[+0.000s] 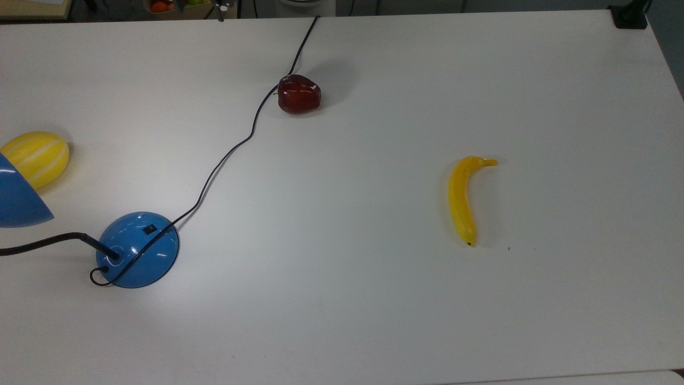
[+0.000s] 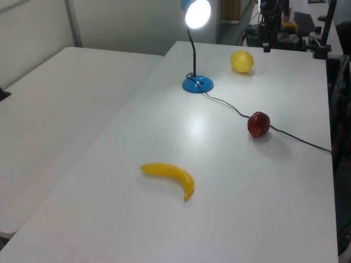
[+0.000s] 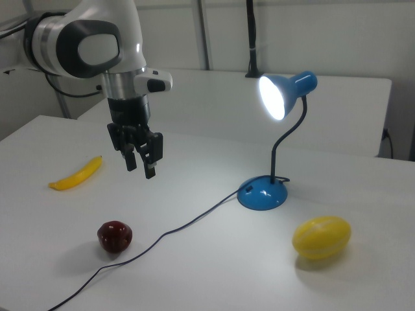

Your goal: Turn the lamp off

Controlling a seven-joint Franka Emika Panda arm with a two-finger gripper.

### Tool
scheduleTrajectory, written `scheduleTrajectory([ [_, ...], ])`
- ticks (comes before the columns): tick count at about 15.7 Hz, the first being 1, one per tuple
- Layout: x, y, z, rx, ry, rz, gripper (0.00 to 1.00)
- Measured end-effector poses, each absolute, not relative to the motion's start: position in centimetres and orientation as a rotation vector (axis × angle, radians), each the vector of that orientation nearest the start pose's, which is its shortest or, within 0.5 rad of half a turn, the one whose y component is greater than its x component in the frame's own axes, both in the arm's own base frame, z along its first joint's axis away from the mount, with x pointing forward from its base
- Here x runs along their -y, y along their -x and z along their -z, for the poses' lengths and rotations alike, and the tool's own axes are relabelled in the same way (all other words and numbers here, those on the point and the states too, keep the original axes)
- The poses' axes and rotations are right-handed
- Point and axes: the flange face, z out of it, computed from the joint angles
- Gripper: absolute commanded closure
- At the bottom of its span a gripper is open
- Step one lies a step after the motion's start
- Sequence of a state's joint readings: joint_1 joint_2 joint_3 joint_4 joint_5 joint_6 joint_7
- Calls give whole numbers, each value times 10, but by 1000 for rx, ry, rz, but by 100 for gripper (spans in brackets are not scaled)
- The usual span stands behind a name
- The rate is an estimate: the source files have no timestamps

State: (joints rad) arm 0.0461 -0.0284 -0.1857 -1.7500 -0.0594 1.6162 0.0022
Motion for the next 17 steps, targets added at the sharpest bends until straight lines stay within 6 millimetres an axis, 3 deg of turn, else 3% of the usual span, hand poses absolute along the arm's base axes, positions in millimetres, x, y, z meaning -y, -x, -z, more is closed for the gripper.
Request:
scheduleTrajectory([
  [1,83,-537,-558,-215,3177,-167,83],
  [3,82,-542,-552,-215,3177,-171,100],
  [7,84,-574,-533,-243,3140,-162,100],
  [10,97,-599,-533,-280,3106,-106,100],
  [14,107,-617,-540,-372,3091,85,100],
  [17,109,-634,-529,-464,3077,191,100],
])
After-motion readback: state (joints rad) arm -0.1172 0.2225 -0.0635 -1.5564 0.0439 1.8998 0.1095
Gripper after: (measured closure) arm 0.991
